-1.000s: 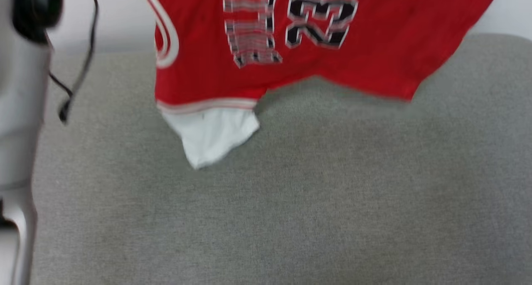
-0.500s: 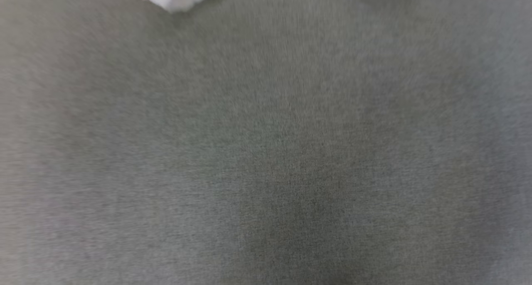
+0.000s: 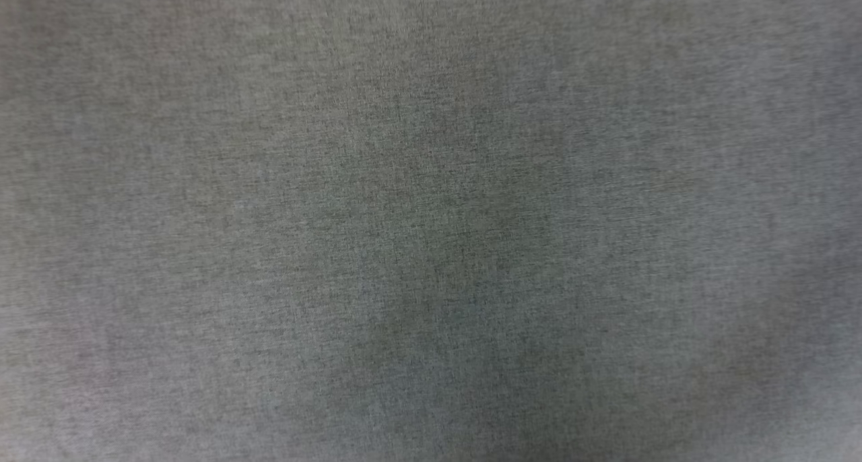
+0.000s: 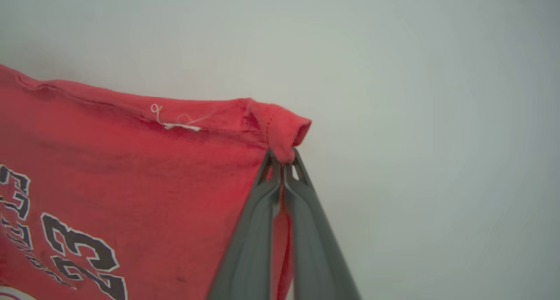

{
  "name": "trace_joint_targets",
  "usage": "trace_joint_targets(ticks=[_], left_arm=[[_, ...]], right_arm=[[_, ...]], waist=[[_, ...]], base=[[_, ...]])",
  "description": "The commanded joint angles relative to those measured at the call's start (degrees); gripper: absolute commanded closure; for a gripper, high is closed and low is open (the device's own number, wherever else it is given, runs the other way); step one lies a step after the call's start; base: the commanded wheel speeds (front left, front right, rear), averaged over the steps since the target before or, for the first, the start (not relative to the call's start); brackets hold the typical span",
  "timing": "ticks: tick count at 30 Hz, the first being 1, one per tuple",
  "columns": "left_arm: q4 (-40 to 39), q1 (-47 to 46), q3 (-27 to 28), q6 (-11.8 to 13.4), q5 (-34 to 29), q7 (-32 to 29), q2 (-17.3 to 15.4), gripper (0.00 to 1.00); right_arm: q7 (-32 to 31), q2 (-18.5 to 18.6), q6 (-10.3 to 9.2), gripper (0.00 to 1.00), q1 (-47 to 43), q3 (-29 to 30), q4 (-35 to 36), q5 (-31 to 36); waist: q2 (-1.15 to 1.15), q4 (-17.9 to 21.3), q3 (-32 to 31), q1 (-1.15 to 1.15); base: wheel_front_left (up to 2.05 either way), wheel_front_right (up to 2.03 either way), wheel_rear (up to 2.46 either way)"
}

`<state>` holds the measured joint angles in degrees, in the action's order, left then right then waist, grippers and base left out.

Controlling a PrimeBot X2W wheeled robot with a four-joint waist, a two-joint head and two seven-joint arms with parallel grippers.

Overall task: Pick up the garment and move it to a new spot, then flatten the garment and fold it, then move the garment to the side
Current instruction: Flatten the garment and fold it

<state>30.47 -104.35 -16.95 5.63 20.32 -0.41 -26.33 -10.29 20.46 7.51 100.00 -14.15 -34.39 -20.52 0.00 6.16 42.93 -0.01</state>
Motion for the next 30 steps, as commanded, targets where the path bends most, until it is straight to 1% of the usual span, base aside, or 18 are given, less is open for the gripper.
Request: trace_joint_targets(ticks=[1,2,5,9,15,19,22,26,27,30], left_arm=[[-0.7,0.9,0.0,0.5,0.0,-0.2,0.0,1.0],[-1.6,2.3,0.0,0.9,0.5,-0.6,-0.1,1.0],[-2.1,4.1,0.4,1.0,1.5,-0.8,-0.1,1.0],[-1.7,7.7,1.2,0.7,3.4,0.3,0.7,1.0],[-1.0,16.7,2.1,-0.8,7.0,3.0,1.4,1.0],[-1.8,27.0,2.7,-1.9,10.1,4.8,2.6,1.0],[-3.3,36.2,3.6,-2.5,12.5,5.6,2.1,1.0],[-6.8,51.4,5.5,-1.9,16.1,6.6,1.7,1.0],[-8.0,55.0,6.0,-1.3,16.4,6.6,1.2,1.0],[-11.7,66.1,7.0,0.3,17.9,6.8,1.0,1.0]], right_arm=[[1.0,0.1,-0.04,1.0,1.3,-0.9,-0.8,-0.6],[2.2,-0.2,-0.04,1.0,2.3,-2.5,-2.8,-2.0],[2.9,-0.3,-0.04,1.0,2.1,-4.5,-4.7,-3.2],[3.8,-0.3,-0.04,1.0,-0.8,-7.5,-6.6,-5.1],[5.9,1.5,-0.04,1.0,-8.5,-12.6,-7.4,-8.7],[7.6,4.0,-0.04,1.0,-17.4,-15.5,-7.0,-11.6],[8.3,5.3,-0.04,1.0,-25.1,-16.9,-5.9,-14.6],[8.9,6.9,-0.05,1.0,-36.3,-18.9,-4.0,-17.8],[8.7,7.3,-0.05,1.0,-38.7,-19.1,-3.4,-18.6],[9.2,7.9,-0.05,1.0,-46.3,-19.3,-2.1,-20.6]], waist=[[0.0,-0.2,1.5,0.01],[0.0,-0.3,2.4,0.01],[0.0,-0.5,2.8,0.01],[0.0,-1.1,2.1,0.01],[0.0,-2.4,-2.4,0.01],[0.0,-4.1,-8.1,0.01],[0.0,-4.6,-13.4,0.01],[0.0,-4.8,-19.8,0.01],[0.0,-4.8,-21.0,0.01],[0.0,-4.9,-24.7,0.01]], base=[[0.0,0.0,0.0],[0.0,0.0,0.0],[0.0,0.0,0.0],[0.0,0.0,0.0],[0.0,0.0,0.0],[0.0,0.0,0.0],[0.0,0.0,0.0],[0.0,0.0,0.0],[0.0,0.0,0.0],[0.0,0.0,0.0]])
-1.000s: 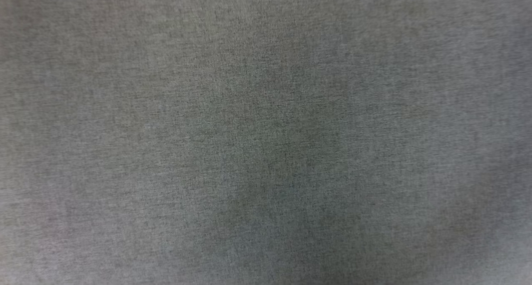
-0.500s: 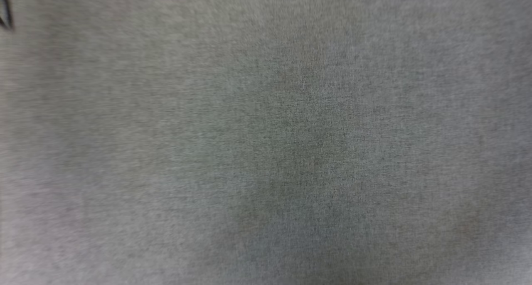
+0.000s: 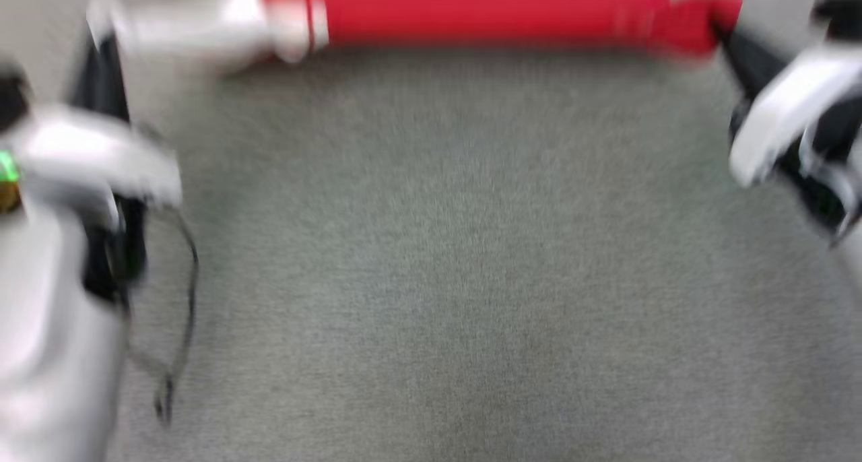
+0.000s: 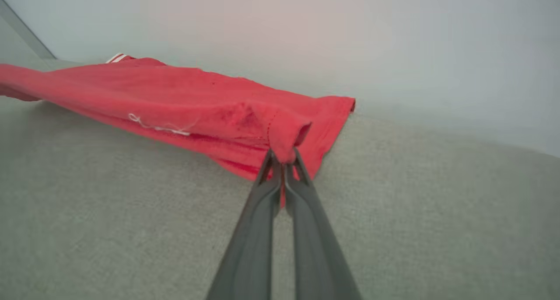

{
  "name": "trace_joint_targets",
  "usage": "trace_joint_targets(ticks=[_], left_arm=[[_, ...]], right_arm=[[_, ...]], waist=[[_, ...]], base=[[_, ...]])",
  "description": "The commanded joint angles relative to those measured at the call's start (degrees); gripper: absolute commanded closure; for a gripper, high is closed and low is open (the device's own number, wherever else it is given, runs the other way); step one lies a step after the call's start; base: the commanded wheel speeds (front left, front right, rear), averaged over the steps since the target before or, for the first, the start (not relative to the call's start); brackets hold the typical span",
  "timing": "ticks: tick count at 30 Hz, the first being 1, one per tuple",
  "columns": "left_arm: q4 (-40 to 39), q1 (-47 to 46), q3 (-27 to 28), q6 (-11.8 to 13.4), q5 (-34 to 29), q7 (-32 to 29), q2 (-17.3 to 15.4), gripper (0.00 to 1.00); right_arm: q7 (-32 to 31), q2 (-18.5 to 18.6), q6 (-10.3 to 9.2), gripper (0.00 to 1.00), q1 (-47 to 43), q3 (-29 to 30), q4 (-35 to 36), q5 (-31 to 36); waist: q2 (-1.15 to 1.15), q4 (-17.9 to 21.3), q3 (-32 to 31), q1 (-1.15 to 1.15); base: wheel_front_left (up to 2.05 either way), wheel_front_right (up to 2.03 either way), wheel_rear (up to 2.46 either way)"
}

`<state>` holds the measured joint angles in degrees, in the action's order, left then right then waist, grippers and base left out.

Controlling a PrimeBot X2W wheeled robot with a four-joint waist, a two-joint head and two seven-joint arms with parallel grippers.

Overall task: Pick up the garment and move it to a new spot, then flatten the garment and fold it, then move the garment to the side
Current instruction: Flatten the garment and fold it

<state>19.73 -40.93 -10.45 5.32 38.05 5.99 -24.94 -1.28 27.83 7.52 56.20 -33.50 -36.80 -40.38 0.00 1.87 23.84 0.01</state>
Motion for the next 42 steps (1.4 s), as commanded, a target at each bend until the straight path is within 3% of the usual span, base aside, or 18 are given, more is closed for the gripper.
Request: trace_joint_targets(ticks=[1,15,22,27,34,42], left_arm=[[-2.3,6.1,0.8,1.3,0.7,0.5,-0.3,1.0],[-20.5,45.8,3.7,11.3,4.9,-2.3,0.3,1.0],[-29.4,57.1,3.3,14.8,5.3,-5.1,-0.1,1.0],[-35.0,58.3,3.1,15.9,4.6,-6.9,-1.3,1.0],[-32.5,49.3,-0.4,13.1,4.0,-9.2,-1.2,1.0],[-21.1,33.5,-2.8,6.9,3.9,-7.5,0.4,1.0]], right_arm=[[0.5,0.9,-0.07,1.0,-4.8,0.2,0.8,-1.1],[0.6,2.9,-0.1,1.0,-34.3,6.6,9.6,-1.9],[-3.6,1.6,-0.1,1.0,-49.8,16.0,20.4,2.1],[-9.6,-2.5,-0.09,1.0,-58.5,24.4,31.5,6.7],[-17.5,-7.5,-0.08,1.0,-57.7,29.2,37.1,12.6],[-18.5,-10.2,-0.07,1.0,-46.5,27.7,30.6,14.4]], waist=[[0.0,-0.8,-6.7,-0.01],[0.0,-1.7,-17.5,-0.01],[0.0,-2.4,-20.4,-0.01],[0.0,-2.5,-20.7,-0.01],[0.0,-2.2,-19.0,-0.01],[0.0,-1.3,-13.5,-0.01]], base=[[0.0,0.0,0.0],[0.0,0.0,0.0],[0.0,0.0,0.0],[0.0,0.0,0.0],[0.0,0.0,0.0],[0.0,0.0,0.0]])
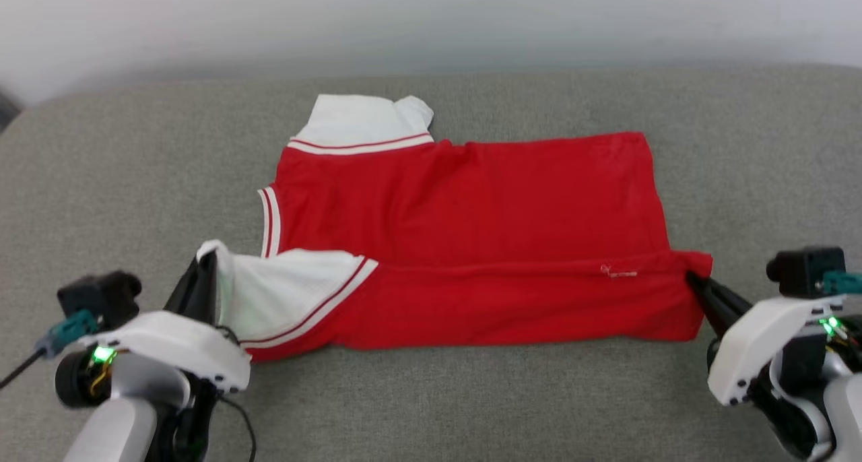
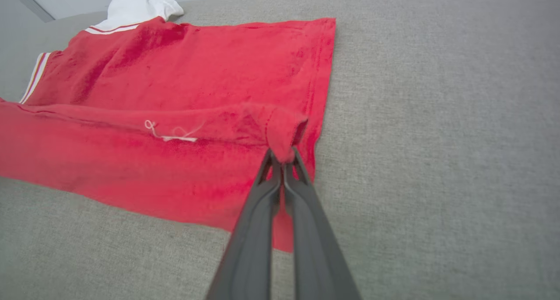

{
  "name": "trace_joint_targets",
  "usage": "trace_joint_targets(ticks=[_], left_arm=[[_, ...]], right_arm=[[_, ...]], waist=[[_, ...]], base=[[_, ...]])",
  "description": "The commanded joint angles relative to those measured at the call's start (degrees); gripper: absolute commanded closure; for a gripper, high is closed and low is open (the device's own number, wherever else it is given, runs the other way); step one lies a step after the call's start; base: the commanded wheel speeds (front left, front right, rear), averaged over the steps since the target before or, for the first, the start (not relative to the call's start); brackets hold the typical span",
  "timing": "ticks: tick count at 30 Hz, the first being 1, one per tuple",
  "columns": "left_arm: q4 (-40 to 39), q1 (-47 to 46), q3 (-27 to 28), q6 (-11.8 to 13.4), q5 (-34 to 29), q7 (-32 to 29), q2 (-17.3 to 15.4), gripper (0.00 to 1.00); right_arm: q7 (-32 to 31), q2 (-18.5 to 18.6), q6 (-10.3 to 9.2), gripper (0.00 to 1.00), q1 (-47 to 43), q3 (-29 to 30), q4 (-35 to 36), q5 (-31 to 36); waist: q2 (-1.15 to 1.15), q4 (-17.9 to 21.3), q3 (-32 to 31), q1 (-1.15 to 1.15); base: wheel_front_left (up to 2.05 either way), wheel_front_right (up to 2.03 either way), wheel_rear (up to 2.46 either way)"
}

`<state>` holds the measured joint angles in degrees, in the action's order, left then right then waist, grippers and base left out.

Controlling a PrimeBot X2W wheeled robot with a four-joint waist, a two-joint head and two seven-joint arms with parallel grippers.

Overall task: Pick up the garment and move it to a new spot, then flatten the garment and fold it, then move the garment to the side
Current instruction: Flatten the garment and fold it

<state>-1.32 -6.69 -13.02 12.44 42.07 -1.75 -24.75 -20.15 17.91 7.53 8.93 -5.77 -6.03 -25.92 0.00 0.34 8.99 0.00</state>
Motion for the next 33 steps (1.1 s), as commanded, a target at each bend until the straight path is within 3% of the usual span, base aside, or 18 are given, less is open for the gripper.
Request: trace_joint_targets(ticks=[1,15,16,17,18,19,21,28,31,33], left_arm=[[1.2,-2.3,-0.6,-0.8,-0.3,0.5,0.5,1.0],[19.5,-14.9,-3.9,-7.7,1.2,1.2,4.2,1.0],[20.7,-15.3,-4.0,-8.2,1.4,1.1,4.4,1.0],[21.9,-15.6,-4.1,-8.6,1.7,0.9,4.6,1.0],[23.2,-15.8,-4.2,-9.1,2.1,0.5,4.8,0.88],[24.2,-16.1,-4.3,-9.4,2.3,0.3,4.8,0.62],[26.1,-16.5,-4.3,-10.0,2.7,0.2,4.9,0.0],[28.3,-16.1,-3.4,-10.6,3.4,0.1,2.8,0.0],[27.2,-15.1,-2.7,-10.4,3.7,-1.5,0.4,0.0],[24.3,-13.8,-2.8,-10.3,4.5,-7.3,-3.4,0.0]], right_arm=[[0.5,-0.1,-0.08,1.0,2.2,-0.4,-1.3,0.1],[5.7,1.0,-0.07,1.0,13.1,-7.1,-16.8,-1.0],[6.0,1.0,-0.07,0.75,13.3,-7.8,-17.9,-1.3],[6.6,0.9,-0.07,0.4,13.6,-8.3,-18.7,-1.9],[7.2,0.9,-0.07,0.0,13.9,-8.8,-19.4,-2.1],[7.7,1.1,-0.07,0.0,14.1,-9.3,-20.1,-2.3],[9.7,1.4,-0.07,0.0,14.7,-10.3,-20.5,-2.9],[18.4,2.6,-0.07,0.0,13.0,-10.7,-18.4,-3.2],[21.3,2.5,-0.07,0.0,11.5,-9.7,-16.3,-2.6],[23.8,1.7,-0.07,0.0,8.8,-7.2,-12.9,-0.8]], waist=[[0.0,0.2,2.3,0.0],[0.0,0.7,8.3,0.0],[0.0,0.7,8.1,0.0],[0.0,0.8,7.9,0.0],[0.0,0.8,7.7,0.0],[0.0,0.9,7.4,0.0],[0.0,0.9,6.6,0.0],[0.0,1.4,2.3,0.0],[0.0,2.2,0.5,0.0],[0.0,3.2,-1.7,0.0]], base=[[0.0,0.0,0.0],[0.0,0.0,0.0],[0.0,0.0,0.0],[0.0,0.0,0.0],[0.0,0.0,0.0],[0.0,0.0,0.0],[0.0,0.0,0.0],[0.0,0.0,0.0],[0.0,0.0,0.0],[0.0,0.0,0.0]])
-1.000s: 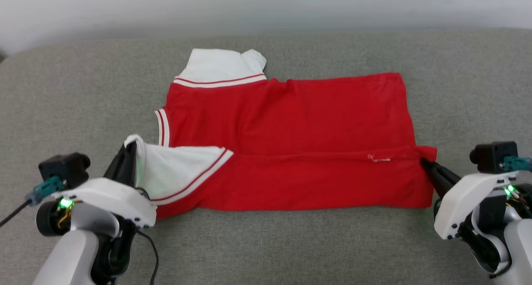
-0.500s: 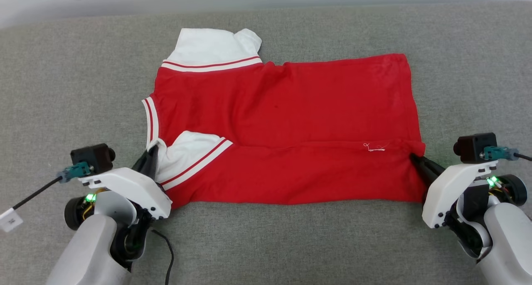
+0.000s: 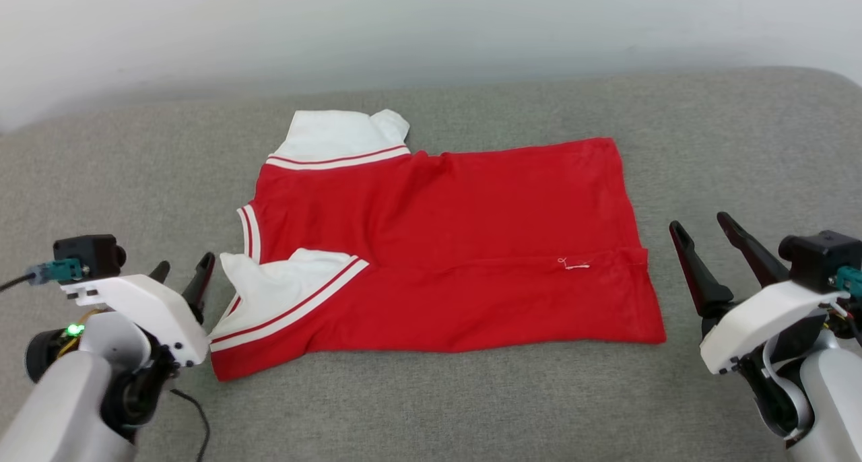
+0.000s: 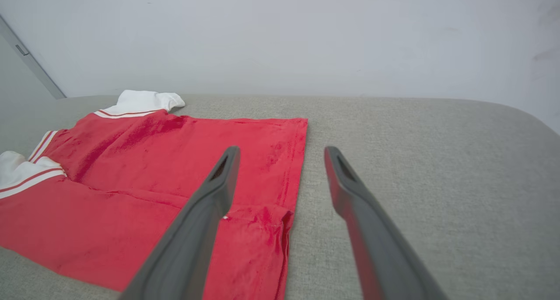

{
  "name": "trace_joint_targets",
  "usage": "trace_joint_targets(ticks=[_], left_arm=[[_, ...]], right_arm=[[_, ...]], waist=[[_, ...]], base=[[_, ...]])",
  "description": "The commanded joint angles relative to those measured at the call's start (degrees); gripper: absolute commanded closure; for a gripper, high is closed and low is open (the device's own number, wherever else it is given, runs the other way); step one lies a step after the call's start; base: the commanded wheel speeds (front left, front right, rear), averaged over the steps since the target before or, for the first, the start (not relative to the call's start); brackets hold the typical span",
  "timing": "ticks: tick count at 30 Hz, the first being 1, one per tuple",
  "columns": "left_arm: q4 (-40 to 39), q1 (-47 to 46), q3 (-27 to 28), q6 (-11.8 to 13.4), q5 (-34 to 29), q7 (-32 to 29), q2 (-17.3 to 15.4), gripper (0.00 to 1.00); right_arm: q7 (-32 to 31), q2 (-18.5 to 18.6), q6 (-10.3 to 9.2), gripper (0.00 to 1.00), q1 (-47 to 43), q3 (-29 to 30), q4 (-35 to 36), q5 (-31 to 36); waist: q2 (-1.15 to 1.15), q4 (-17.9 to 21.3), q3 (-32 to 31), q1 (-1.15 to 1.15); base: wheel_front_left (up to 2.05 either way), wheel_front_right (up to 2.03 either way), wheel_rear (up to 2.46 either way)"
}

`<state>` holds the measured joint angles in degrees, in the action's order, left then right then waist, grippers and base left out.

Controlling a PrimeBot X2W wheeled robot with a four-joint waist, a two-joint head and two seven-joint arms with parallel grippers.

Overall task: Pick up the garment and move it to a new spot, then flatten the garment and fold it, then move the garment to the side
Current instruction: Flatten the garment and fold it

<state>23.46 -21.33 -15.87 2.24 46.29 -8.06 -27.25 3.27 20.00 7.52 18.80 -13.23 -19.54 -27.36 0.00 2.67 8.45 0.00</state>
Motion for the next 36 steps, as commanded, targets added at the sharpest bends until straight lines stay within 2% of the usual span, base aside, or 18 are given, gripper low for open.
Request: trace_joint_targets(ticks=[1,8,12,17,23,24,25,26,27,36], left_arm=[[-1.6,1.0,-0.2,-0.1,0.4,-3.0,-2.1,0.0],[-7.0,3.3,-2.1,1.4,4.0,-21.8,-9.5,0.0],[-8.8,6.2,-2.6,2.5,6.7,-29.2,-11.7,0.0],[-8.6,8.8,-2.6,3.4,8.7,-31.5,-11.7,0.0],[-5.3,9.1,-2.7,4.2,10.6,-31.7,-8.8,0.0],[-4.8,9.2,-3.1,4.0,10.9,-32.1,-8.1,0.14],[-4.4,9.1,-3.4,3.7,11.0,-32.1,-7.5,0.42],[-3.9,9.0,-3.6,3.3,11.3,-32.0,-6.9,0.79],[-3.5,8.7,-3.9,3.0,11.6,-32.0,-6.4,1.0],[0.0,6.3,-4.7,-0.5,11.5,-28.8,-3.6,1.0]], right_arm=[[0.6,-0.7,-0.06,0.0,-1.8,0.9,1.7,1.0],[-1.7,-3.0,-0.06,0.0,-7.9,4.5,9.5,4.3],[-3.2,-4.6,-0.06,0.0,-10.4,5.7,13.0,5.4],[-4.8,-6.3,-0.06,0.0,-12.0,6.6,15.4,5.9],[-5.4,-6.8,-0.06,0.0,-11.7,7.0,17.2,6.0],[-5.4,-6.7,-0.06,0.0,-11.5,7.2,17.5,6.1],[-5.5,-6.6,-0.06,0.0,-11.4,7.3,17.8,6.1],[-5.6,-6.5,-0.06,0.0,-11.3,7.4,18.2,6.2],[-5.6,-6.2,-0.06,0.0,-11.2,7.5,18.7,6.3],[-8.2,-4.7,-0.06,0.0,-11.5,9.6,21.6,5.8]], waist=[[0.0,1.2,-1.6,0.0],[0.0,3.4,-3.1,0.0],[0.0,5.2,-2.8,0.0],[0.0,6.7,-1.3,0.0],[0.0,7.4,0.7,0.0],[0.0,7.4,1.0,0.0],[0.0,7.3,1.1,0.0],[0.0,7.2,1.3,0.0],[0.0,7.1,1.4,0.0],[0.0,4.9,0.8,0.0]], base=[[0.0,0.0,0.0],[0.0,0.0,0.0],[0.0,0.0,0.0],[0.0,0.0,0.0],[0.0,0.0,0.0],[0.0,0.0,0.0],[0.0,0.0,0.0],[0.0,0.0,0.0],[0.0,0.0,0.0],[0.0,0.0,0.0]])
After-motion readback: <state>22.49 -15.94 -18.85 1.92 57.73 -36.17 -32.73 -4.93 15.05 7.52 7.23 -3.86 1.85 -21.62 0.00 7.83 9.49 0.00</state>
